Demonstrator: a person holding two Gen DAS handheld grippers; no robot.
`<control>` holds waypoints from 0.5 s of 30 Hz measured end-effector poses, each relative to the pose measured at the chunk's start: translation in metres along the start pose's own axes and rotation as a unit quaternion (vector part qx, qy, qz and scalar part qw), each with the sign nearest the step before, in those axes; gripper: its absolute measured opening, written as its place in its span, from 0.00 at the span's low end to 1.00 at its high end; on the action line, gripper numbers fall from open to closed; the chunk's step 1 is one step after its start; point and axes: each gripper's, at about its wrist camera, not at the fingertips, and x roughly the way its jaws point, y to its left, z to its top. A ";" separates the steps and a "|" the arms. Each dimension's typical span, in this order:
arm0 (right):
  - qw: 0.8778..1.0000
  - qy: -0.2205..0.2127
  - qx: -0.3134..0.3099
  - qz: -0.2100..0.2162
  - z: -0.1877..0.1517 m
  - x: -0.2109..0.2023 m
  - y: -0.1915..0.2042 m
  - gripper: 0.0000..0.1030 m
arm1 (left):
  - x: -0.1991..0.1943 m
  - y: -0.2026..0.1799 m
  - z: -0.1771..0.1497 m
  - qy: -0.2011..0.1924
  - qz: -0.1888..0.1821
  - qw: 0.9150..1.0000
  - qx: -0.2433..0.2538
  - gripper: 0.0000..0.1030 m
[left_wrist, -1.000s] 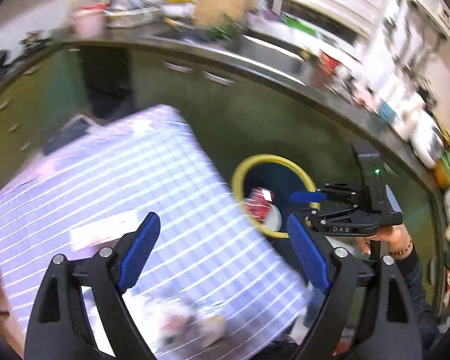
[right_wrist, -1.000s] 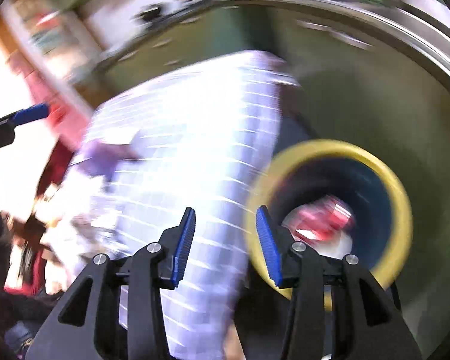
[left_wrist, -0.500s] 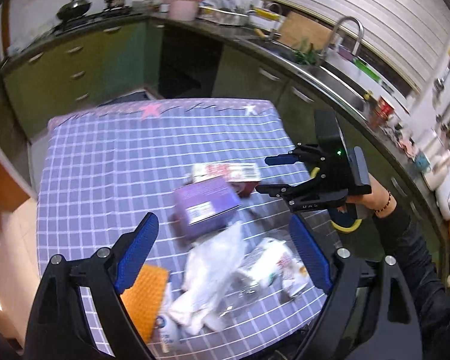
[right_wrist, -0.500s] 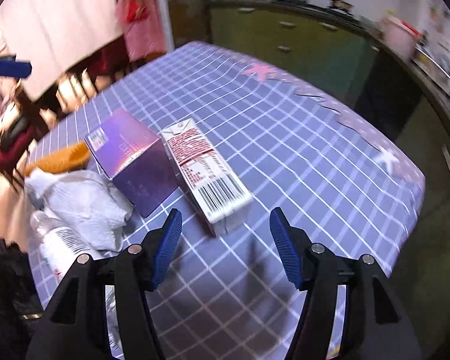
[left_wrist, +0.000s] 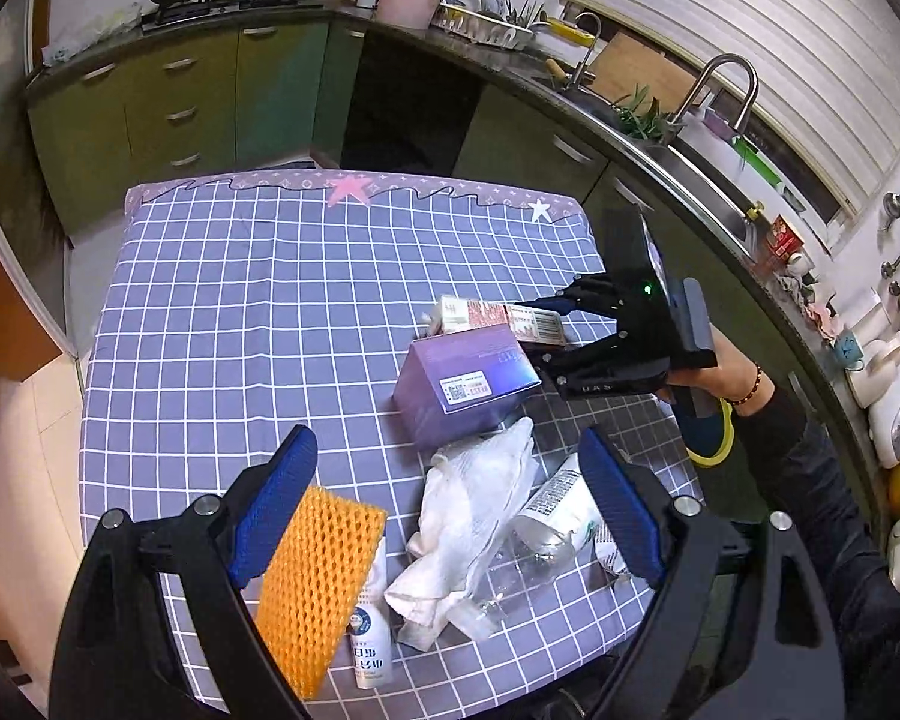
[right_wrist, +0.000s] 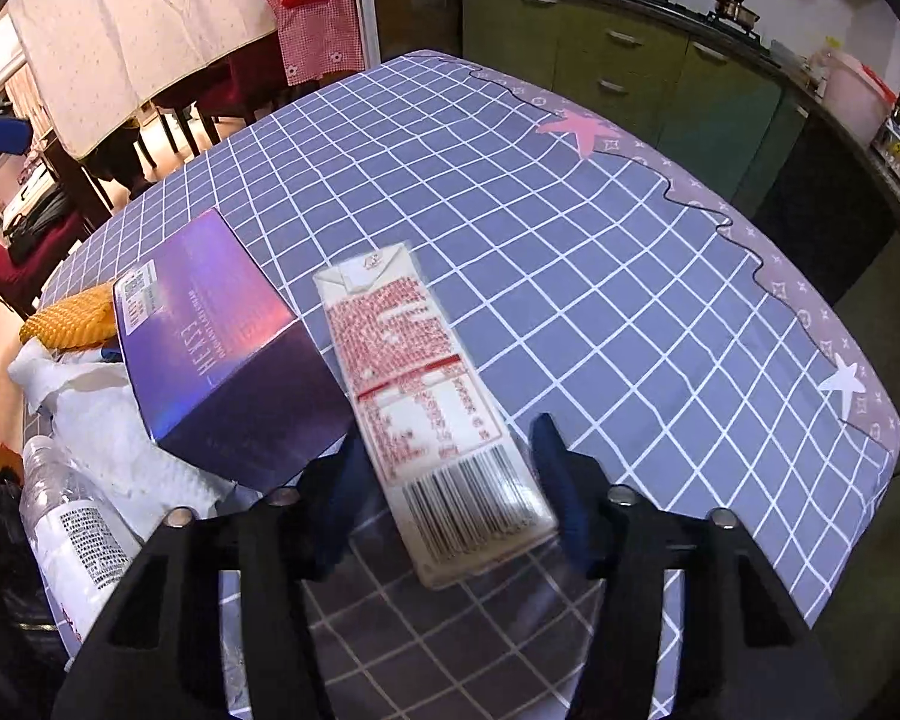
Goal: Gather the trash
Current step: 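Grasp the white milk carton with the right gripper, then carry the milk carton over the bin and open the right gripper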
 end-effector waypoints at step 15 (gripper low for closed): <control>0.989 -0.042 0.127 -0.070 -0.076 -0.102 -0.012 0.37 | 0.003 -0.011 -0.007 -0.001 -0.020 1.000 0.015 0.82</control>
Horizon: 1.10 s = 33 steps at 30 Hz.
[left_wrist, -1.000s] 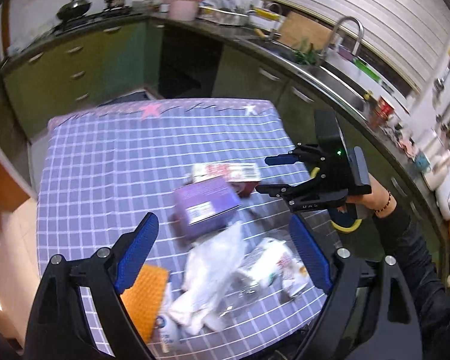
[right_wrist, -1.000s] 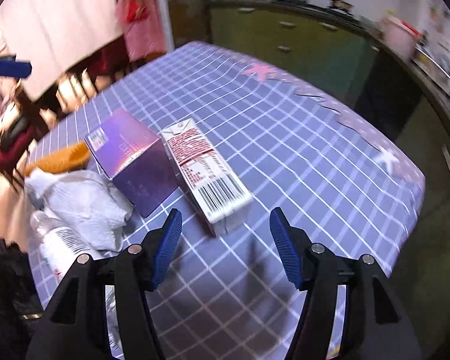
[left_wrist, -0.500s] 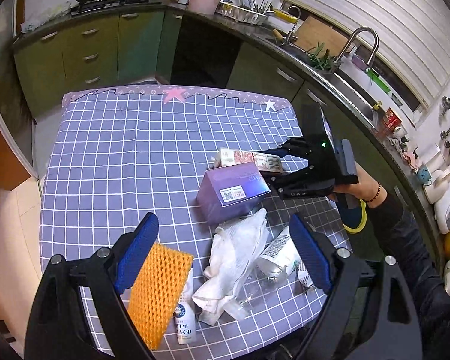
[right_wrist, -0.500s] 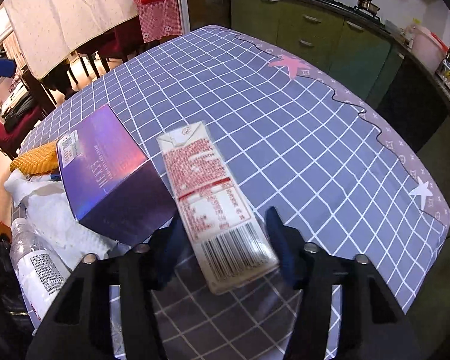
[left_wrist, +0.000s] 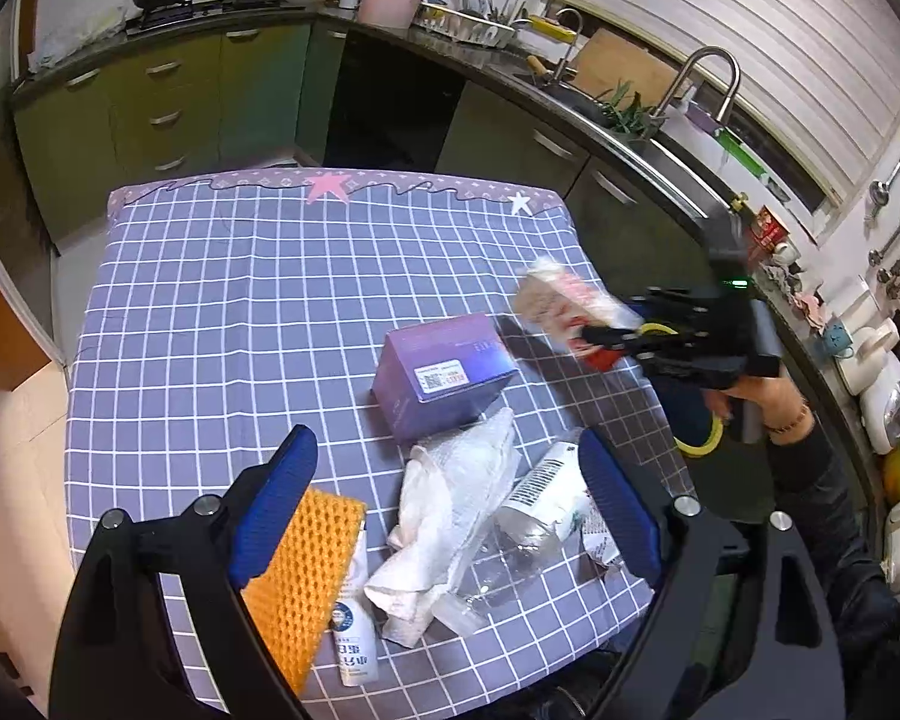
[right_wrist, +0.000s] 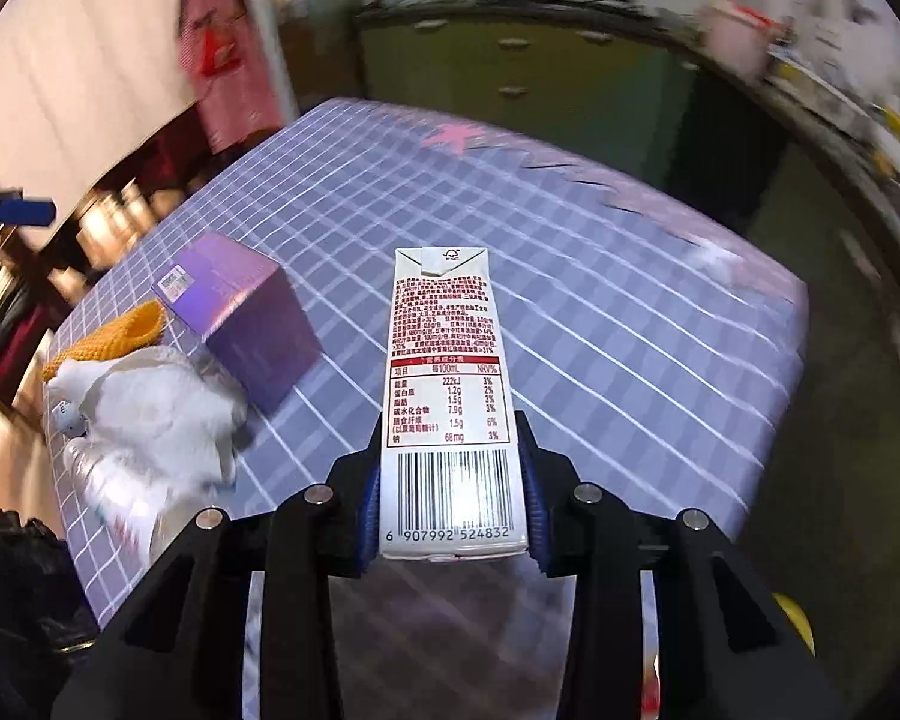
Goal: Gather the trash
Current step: 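Carry the milk carton over the bin and open the right gripper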
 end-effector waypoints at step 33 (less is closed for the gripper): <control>0.906 0.067 0.355 -0.222 -0.211 -0.052 -0.166 0.47 | -0.001 0.012 -0.018 0.024 0.008 1.000 0.003 0.85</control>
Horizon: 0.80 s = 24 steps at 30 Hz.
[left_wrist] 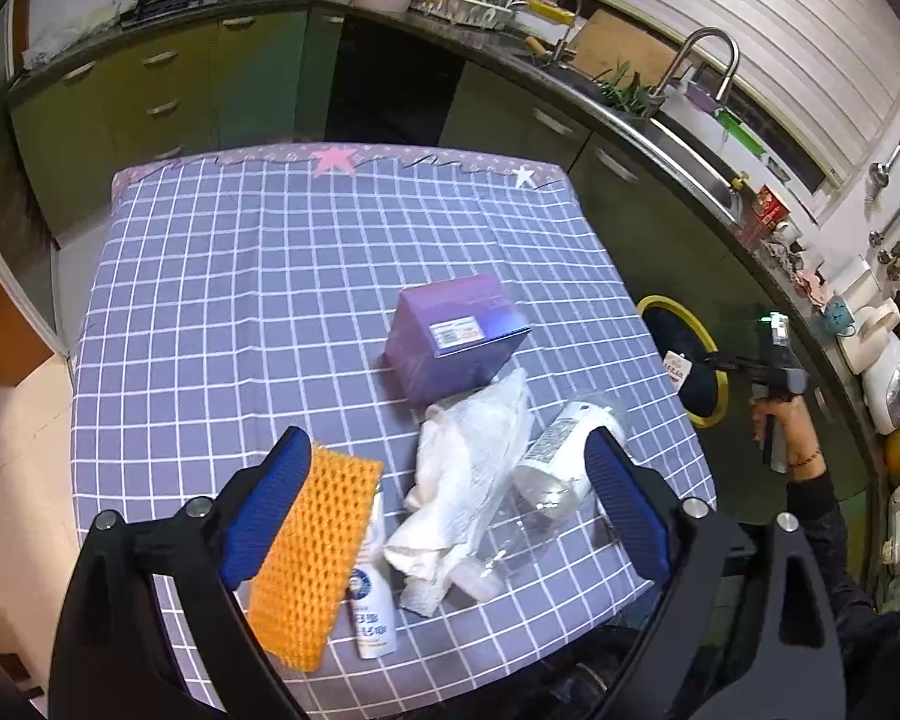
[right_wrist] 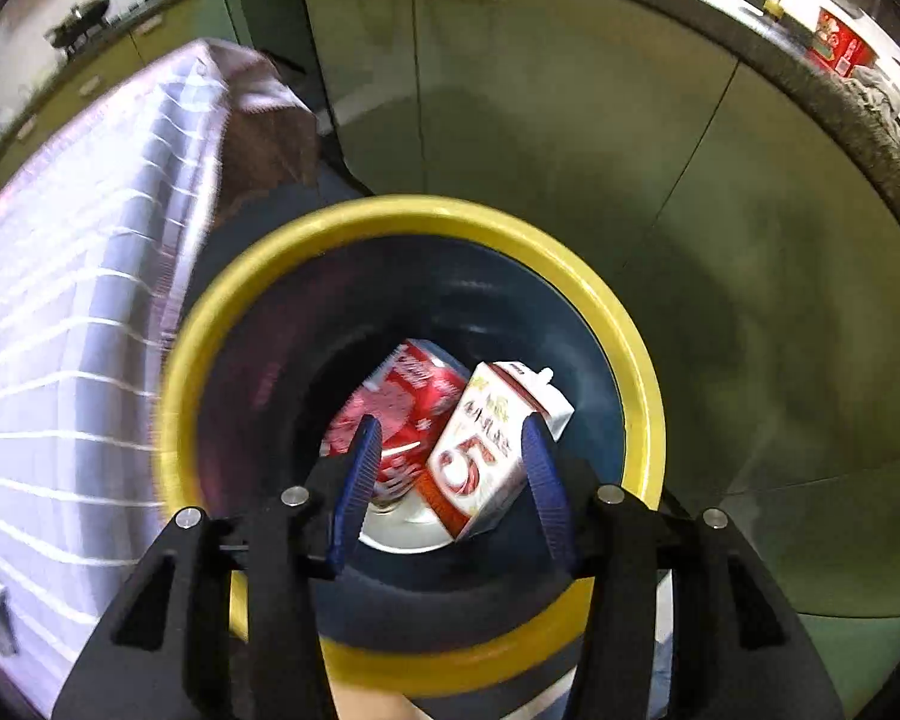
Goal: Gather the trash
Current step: 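Carry the milk carton over the bin and open the right gripper, then grasp the orange foam net with the left gripper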
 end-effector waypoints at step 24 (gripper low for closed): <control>0.994 -0.014 -0.077 0.079 -0.017 -0.048 0.085 0.48 | 0.083 0.077 -0.037 0.168 -0.015 0.985 -0.032 0.69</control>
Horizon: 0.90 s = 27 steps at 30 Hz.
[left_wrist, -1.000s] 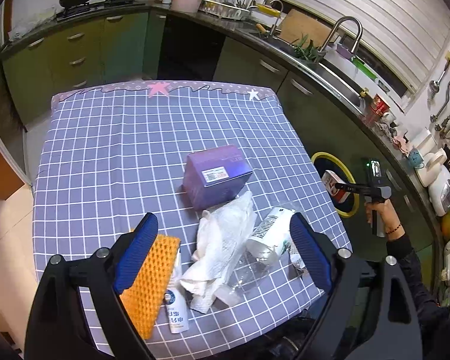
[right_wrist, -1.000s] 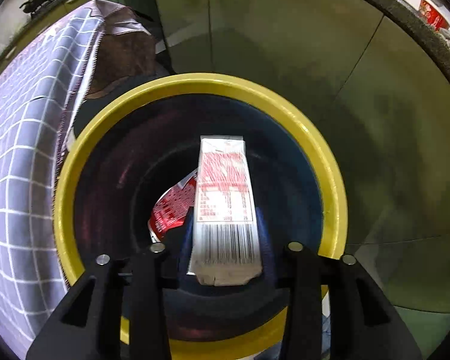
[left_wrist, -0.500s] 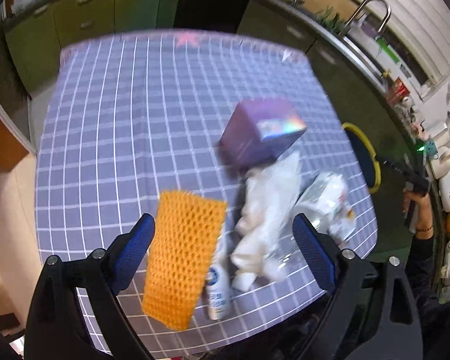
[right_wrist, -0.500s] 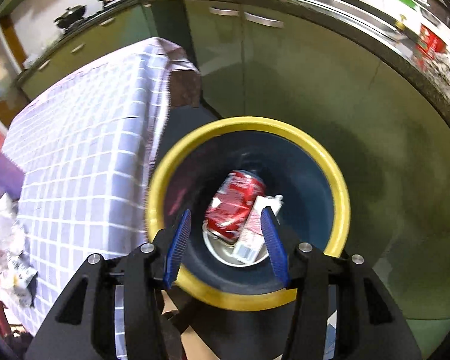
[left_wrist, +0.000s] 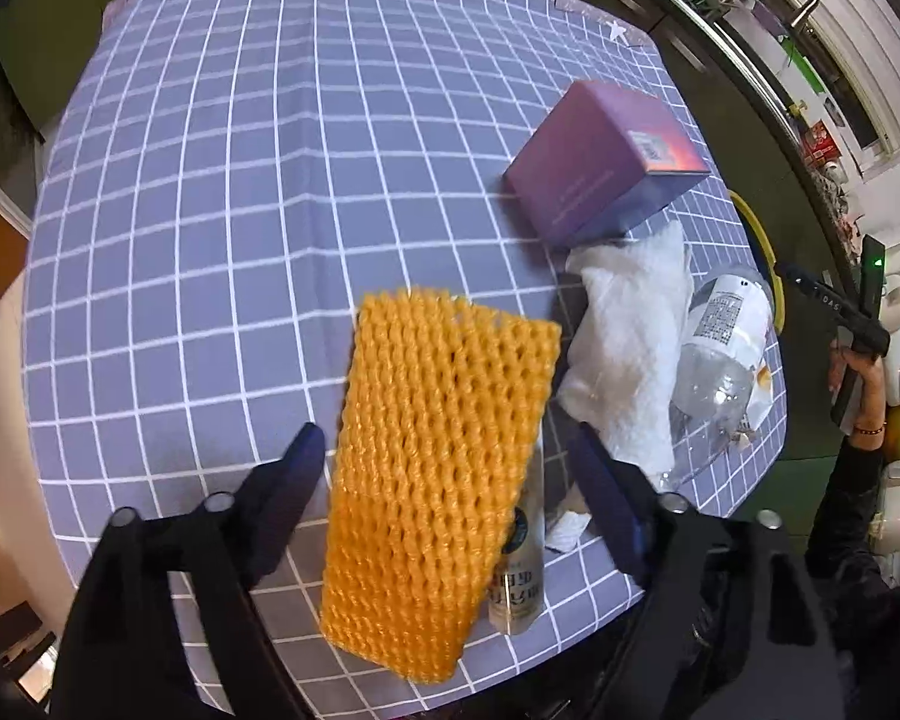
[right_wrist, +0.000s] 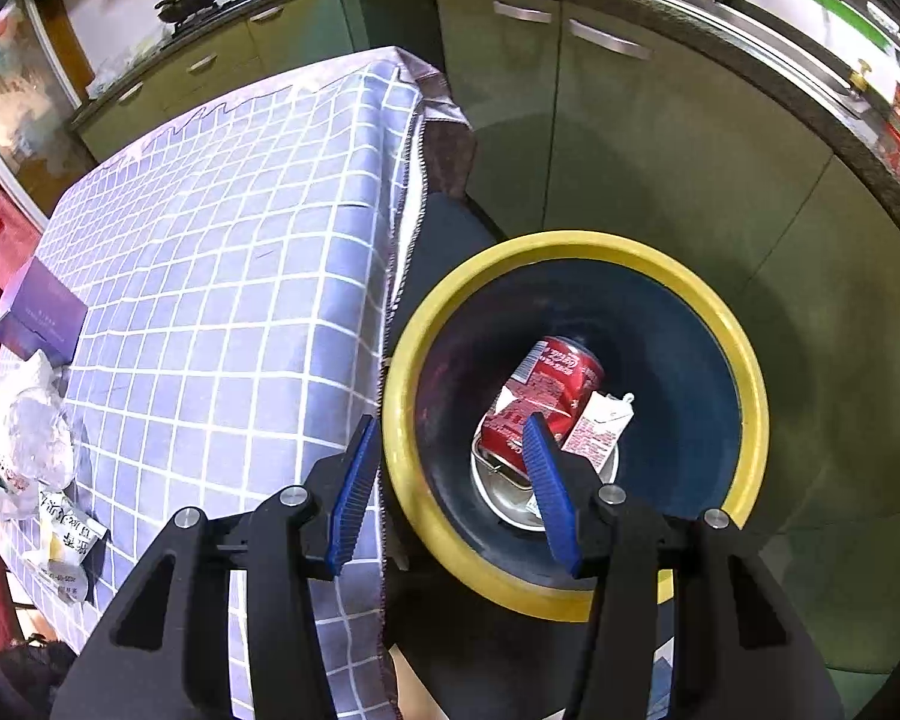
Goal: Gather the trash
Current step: 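Grasp the orange foam net with the left gripper, then carry the orange foam net over the bin and open the left gripper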
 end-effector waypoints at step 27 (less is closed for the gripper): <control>0.998 -0.055 0.015 -0.010 -0.025 -0.055 -0.019 0.48 | -0.060 -0.182 0.032 -0.067 -0.065 0.975 0.202 0.11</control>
